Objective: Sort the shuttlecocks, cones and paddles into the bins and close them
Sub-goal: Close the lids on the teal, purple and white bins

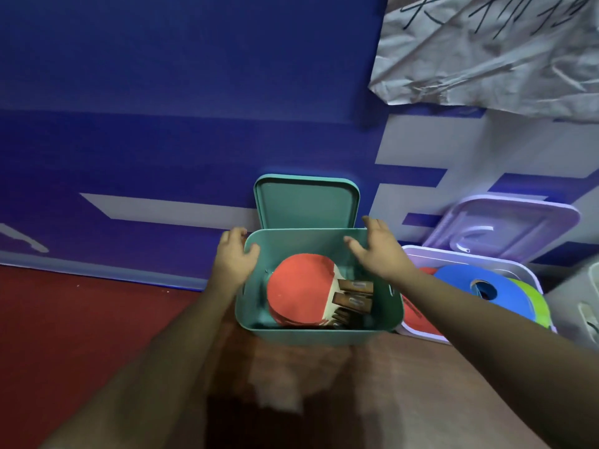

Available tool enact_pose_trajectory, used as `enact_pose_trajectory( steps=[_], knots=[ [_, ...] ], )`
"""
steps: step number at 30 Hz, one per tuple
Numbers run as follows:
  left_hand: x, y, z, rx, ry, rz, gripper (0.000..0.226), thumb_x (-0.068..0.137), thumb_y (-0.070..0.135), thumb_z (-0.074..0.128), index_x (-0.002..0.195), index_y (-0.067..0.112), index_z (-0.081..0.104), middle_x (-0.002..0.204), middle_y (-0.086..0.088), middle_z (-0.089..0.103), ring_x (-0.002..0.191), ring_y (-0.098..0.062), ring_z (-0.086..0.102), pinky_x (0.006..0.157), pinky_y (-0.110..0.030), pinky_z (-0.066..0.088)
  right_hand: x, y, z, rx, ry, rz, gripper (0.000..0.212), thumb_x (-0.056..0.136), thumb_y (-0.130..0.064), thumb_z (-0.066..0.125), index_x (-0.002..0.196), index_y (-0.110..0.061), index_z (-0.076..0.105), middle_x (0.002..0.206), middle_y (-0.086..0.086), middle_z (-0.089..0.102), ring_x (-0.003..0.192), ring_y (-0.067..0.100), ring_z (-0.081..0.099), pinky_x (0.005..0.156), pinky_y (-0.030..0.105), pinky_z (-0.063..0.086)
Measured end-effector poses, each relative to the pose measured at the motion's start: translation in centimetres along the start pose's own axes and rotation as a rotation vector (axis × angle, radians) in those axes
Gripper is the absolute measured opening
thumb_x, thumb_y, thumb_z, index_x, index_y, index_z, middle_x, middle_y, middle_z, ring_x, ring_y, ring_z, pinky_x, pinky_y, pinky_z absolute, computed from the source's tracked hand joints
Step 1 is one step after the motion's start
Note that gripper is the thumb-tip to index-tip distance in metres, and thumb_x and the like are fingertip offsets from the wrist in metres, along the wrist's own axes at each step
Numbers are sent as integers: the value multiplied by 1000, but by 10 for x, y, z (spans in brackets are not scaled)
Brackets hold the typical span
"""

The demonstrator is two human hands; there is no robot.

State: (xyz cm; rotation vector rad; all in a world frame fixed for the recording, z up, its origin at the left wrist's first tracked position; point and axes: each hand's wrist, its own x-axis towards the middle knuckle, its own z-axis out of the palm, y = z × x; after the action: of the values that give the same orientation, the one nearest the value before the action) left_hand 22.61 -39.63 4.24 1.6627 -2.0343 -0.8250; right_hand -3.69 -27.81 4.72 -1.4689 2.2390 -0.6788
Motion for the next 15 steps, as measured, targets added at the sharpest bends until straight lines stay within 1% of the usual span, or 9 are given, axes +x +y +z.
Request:
enact_pose_trajectory(
  steps=[2,5,7,9,12,14,15],
  knots=[
    [19,15,-7,-29,-50,-46,51,92,24,56,136,2,44,137,-19,48,128,-32,45,103,-36,35,15,-17,-11,73,26,64,66,94,-43,56,142,-3,35,141,18,45,131,31,42,107,38,34],
    [43,35,-10,-88,-72,-56,61,93,32,54,144,6,35,146,-15,42,134,-30,40,105,-36,34,36,-34,-14,151,53,97,55,91,-44,59,128,-6,44,128,16,53,120,32,50,100,39,43],
    [55,44,-7,-101,-99,-72,63,91,35,55,144,7,34,145,-14,44,132,-30,42,103,-35,36,45,-39,-11,217,66,152,54,89,-45,60,123,-6,45,123,14,56,109,28,55,91,37,47],
    [63,47,-3,-134,-123,-74,60,87,38,56,137,11,39,136,-12,52,122,-30,51,99,-36,42,51,-41,-5,280,85,195,55,89,-44,61,123,-5,44,120,12,58,101,24,55,84,32,45],
    [70,43,0,-196,-158,-69,58,76,46,53,126,19,42,124,-6,60,108,-27,60,95,-44,50,53,-42,2,326,122,203,53,89,-44,61,123,-6,45,118,9,59,102,24,57,82,30,44],
    [74,39,1,-222,-151,-55,62,73,48,50,127,19,43,124,-6,60,109,-28,60,94,-47,51,53,-43,4,347,138,217,52,89,-48,59,121,-8,47,115,7,60,103,24,58,84,33,46],
    [74,38,1,-241,-135,-50,64,74,47,49,131,19,42,128,-7,58,114,-27,58,97,-47,49,51,-45,3,356,144,224,52,89,-50,57,120,-9,48,113,6,61,102,24,58,85,35,47]
  ],
)
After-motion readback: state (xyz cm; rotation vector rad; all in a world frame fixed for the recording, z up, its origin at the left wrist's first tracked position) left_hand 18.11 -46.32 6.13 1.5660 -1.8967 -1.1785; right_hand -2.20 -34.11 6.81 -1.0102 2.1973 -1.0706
